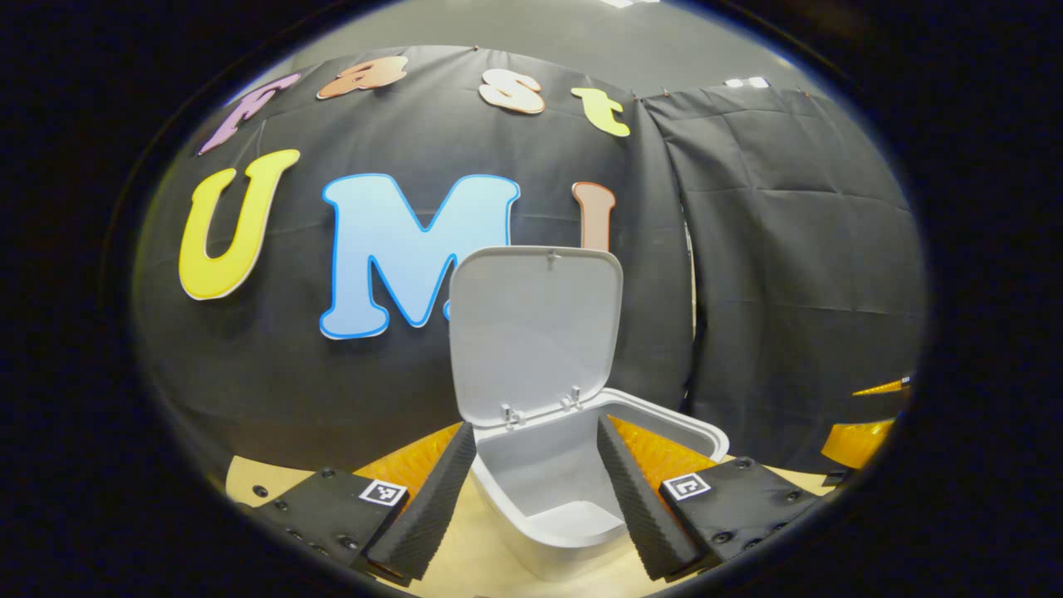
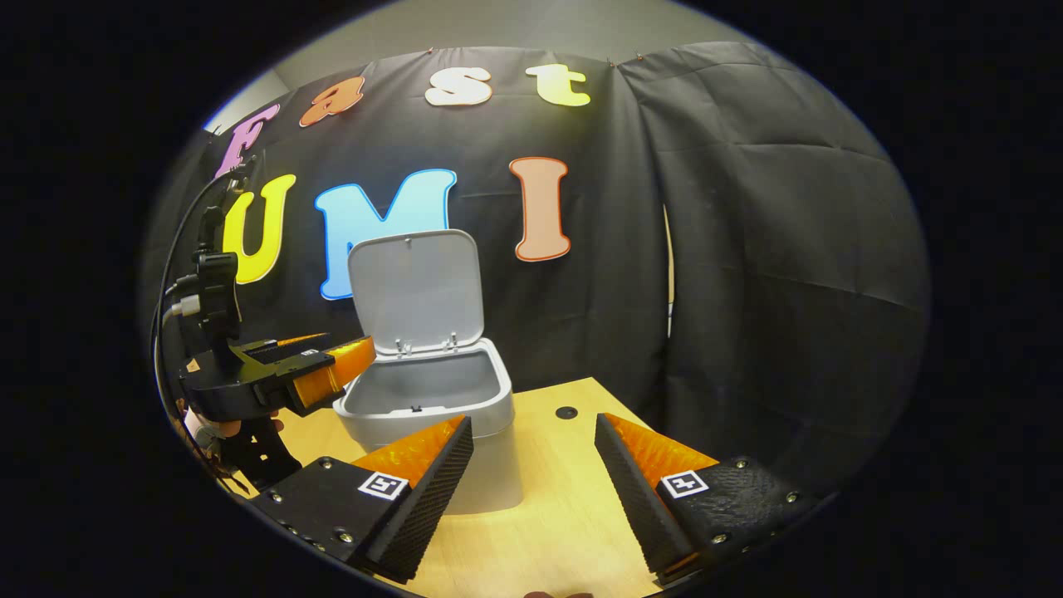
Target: Press the lid of the desktop garbage bin to open it, pick up the crumpled paper on the desktop and throw it into the bin, then pick up the pop can on the desktop and drop it into the bin, and finally close the garbage bin lid.
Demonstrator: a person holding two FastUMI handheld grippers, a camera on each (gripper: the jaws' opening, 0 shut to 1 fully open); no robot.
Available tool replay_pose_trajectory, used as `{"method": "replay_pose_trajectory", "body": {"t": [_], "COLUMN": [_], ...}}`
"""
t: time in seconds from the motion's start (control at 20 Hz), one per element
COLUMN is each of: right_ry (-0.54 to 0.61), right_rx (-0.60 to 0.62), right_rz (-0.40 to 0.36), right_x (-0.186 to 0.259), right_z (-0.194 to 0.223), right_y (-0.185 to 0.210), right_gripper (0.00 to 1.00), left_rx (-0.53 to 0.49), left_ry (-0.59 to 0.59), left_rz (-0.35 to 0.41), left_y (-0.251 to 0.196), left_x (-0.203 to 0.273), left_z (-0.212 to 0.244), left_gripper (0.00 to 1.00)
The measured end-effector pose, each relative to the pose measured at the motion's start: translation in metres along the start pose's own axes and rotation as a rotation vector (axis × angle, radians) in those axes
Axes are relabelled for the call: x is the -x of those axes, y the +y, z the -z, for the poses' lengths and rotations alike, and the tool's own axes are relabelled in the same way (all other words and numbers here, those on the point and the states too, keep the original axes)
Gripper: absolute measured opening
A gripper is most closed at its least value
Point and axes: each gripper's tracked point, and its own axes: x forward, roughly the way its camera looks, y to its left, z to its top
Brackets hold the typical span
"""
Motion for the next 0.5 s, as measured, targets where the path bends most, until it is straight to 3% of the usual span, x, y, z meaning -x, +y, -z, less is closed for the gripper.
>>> {"method": "replay_pose_trajectory", "body": {"t": [0.1,0.35,0.4,0.5], "right_ry": [0.020,0.088,0.101,0.126], "right_rx": [0.009,0.055,0.067,0.088], "right_rz": [-0.049,-0.218,-0.244,-0.293], "right_x": [-0.003,-0.006,-0.005,-0.004], "right_z": [0.008,0.042,0.048,0.061], "right_y": [0.020,0.086,0.096,0.114], "right_gripper": [0.95,0.95,0.95,0.95], "left_rx": [-0.003,0.003,0.006,0.009], "left_ry": [0.004,0.013,0.014,0.015], "left_rz": [-0.041,-0.163,-0.183,-0.222], "left_y": [0.021,0.076,0.084,0.101], "left_x": [0.012,0.049,0.057,0.072], "left_z": [0.002,0.006,0.007,0.006], "left_gripper": [0.99,0.94,0.99,0.99]}}
